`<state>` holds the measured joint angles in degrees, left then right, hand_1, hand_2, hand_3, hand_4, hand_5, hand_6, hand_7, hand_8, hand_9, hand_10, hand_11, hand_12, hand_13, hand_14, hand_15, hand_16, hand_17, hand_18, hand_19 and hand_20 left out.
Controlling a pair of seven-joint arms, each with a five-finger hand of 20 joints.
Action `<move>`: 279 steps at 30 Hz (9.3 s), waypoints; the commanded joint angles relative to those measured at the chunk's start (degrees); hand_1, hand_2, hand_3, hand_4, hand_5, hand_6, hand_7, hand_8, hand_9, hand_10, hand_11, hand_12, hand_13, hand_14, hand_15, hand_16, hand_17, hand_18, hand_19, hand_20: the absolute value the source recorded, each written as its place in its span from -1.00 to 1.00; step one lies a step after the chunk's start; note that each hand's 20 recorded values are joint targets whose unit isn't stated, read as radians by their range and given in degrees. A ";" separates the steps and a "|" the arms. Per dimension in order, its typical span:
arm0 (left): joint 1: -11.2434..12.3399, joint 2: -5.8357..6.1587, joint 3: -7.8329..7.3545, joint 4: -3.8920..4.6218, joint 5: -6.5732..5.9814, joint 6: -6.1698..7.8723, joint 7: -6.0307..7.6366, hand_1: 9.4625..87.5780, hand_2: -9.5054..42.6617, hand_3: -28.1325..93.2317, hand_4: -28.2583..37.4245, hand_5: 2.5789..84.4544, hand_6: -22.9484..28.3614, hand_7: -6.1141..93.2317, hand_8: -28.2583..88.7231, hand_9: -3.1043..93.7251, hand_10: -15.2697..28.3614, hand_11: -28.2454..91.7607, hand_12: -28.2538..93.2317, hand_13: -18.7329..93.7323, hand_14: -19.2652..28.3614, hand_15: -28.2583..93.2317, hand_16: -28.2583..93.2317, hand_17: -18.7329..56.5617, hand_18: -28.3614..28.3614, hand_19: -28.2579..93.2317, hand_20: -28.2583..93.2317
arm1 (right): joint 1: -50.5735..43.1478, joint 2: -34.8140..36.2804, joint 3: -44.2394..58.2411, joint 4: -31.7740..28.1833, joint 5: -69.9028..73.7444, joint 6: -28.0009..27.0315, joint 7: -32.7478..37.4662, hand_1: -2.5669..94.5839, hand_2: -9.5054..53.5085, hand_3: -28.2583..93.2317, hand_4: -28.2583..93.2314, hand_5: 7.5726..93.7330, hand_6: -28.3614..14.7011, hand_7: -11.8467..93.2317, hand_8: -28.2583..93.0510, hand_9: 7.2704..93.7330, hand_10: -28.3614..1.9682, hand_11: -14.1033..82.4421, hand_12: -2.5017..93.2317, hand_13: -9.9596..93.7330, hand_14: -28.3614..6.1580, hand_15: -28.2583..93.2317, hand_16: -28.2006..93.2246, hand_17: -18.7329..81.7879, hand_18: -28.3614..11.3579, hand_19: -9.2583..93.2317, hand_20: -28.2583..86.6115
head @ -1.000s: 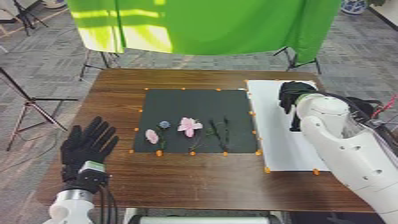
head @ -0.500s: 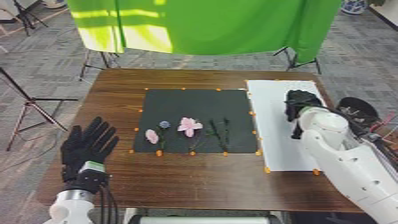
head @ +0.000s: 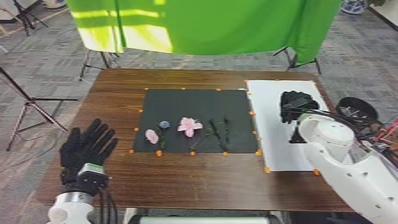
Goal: Arrange flowers
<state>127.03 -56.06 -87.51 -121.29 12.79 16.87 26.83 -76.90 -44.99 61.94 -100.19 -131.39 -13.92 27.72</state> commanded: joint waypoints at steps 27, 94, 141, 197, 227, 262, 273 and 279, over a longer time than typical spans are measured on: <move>-0.65 -0.56 0.30 0.21 0.36 0.36 -1.53 -0.64 -0.07 0.64 -1.00 -0.06 0.27 -0.58 -0.66 -0.27 0.43 -0.10 -0.34 -0.27 0.50 0.13 -0.64 -0.67 0.52 0.03 -0.38 | 6.07 -18.25 -13.73 -2.41 -0.28 -1.65 -5.86 0.32 -1.00 0.62 -1.00 0.67 0.45 -0.36 -0.50 0.94 0.27 -0.57 -0.10 0.60 0.28 -0.13 0.20 -0.07 -0.56 0.60 0.04; -1.47 -0.28 1.06 0.14 0.32 -0.90 -1.07 -0.62 -0.11 0.64 -1.00 -0.05 0.28 -0.57 -0.66 -0.30 0.43 -0.09 -0.34 -0.29 0.50 0.14 -0.65 -0.67 0.52 0.04 -0.38 | 3.05 -6.06 -0.13 -5.81 2.97 2.90 2.52 0.00 -1.00 0.60 -1.00 0.13 0.28 -0.46 -0.75 0.23 0.02 -0.44 -0.62 0.25 -0.02 0.10 -0.22 -0.21 -0.56 0.40 -0.13; 0.20 -0.42 1.21 -0.35 -0.21 -0.47 -0.31 -0.62 -0.10 0.64 -1.00 -0.05 0.28 -0.57 -0.66 -0.27 0.43 -0.08 -0.33 -0.27 0.50 0.14 -0.64 -0.67 0.52 0.03 -0.38 | -9.85 5.33 10.14 0.98 5.43 14.70 1.89 0.30 -0.84 0.38 -1.00 0.64 0.46 -0.26 -0.50 0.77 0.35 -0.54 -0.39 0.49 0.29 -0.20 -0.07 -0.13 -0.39 0.05 -0.07; -0.26 -0.45 1.27 -0.14 0.43 -0.60 -2.46 -0.62 -0.10 0.64 -1.00 -0.05 0.28 -0.57 -0.66 -0.27 0.43 -0.08 -0.33 -0.27 0.50 0.14 -0.64 -0.67 0.52 0.03 -0.38 | 3.98 -7.53 -8.90 -4.96 5.23 7.19 -7.76 0.24 -0.98 0.52 -1.00 0.61 0.49 -0.23 -0.54 0.71 0.33 -0.59 -0.45 0.53 0.29 -0.25 0.03 -0.11 -0.37 0.18 -0.10; 0.10 -0.53 1.16 -0.77 -2.45 2.65 -1.10 -0.56 -0.16 0.65 -1.00 -0.05 0.28 -0.55 -0.66 -0.26 0.43 -0.06 -0.34 -0.26 0.50 0.16 -0.65 -0.67 0.53 0.05 -0.38 | 2.38 -9.94 -9.26 -5.03 -0.03 -0.16 -6.97 0.11 -1.00 0.73 -1.00 0.26 0.45 -0.41 -0.77 0.32 0.17 -0.52 -0.67 0.41 0.19 -0.20 -0.14 -0.21 -0.46 0.14 -0.15; -0.02 -0.60 1.29 -0.71 -2.76 1.90 -1.04 -0.53 -0.23 0.65 -1.00 -0.06 0.29 -0.54 -0.67 -0.28 0.43 -0.05 -0.34 -0.28 0.49 0.17 -0.66 -0.67 0.53 0.06 -0.38 | 2.27 -8.06 -5.96 -5.37 1.32 3.70 -5.37 0.12 -1.00 0.50 -1.00 0.05 0.31 -0.41 -0.77 0.15 0.06 -0.38 -0.59 0.22 0.06 0.02 -0.19 -0.27 -0.53 0.19 -0.12; -1.96 -0.03 2.02 0.53 0.96 -3.22 -1.39 -0.57 -0.18 0.65 -1.00 -0.07 0.27 -0.57 -0.67 -0.28 0.43 -0.07 -0.35 -0.27 0.49 0.14 -0.66 -0.67 0.52 0.04 -0.39 | 12.57 -2.77 -0.66 8.32 10.57 4.27 3.29 -0.11 -1.00 0.71 -1.00 -0.29 0.24 -0.49 -0.73 -0.32 0.11 -0.62 -0.69 -0.13 -0.13 -0.35 -0.21 -0.33 -0.47 0.03 -0.23; -3.26 0.00 2.73 1.09 2.45 -4.52 -1.72 -0.58 -0.17 0.64 -1.00 -0.07 0.26 -0.58 -0.66 -0.28 0.42 -0.11 -0.35 -0.27 0.49 0.11 -0.65 -0.67 0.52 0.03 -0.39 | 22.28 -2.20 -7.43 19.77 19.12 0.19 5.77 -0.15 -1.00 0.72 -1.00 -0.34 0.24 -0.50 -0.73 -0.42 0.08 -0.63 -0.70 -0.22 -0.11 -0.41 -0.21 -0.34 -0.43 -0.01 -0.23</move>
<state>125.11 -56.16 -85.41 -120.72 13.71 14.09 25.68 -65.37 -48.86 57.95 -89.97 -118.78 -9.80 30.81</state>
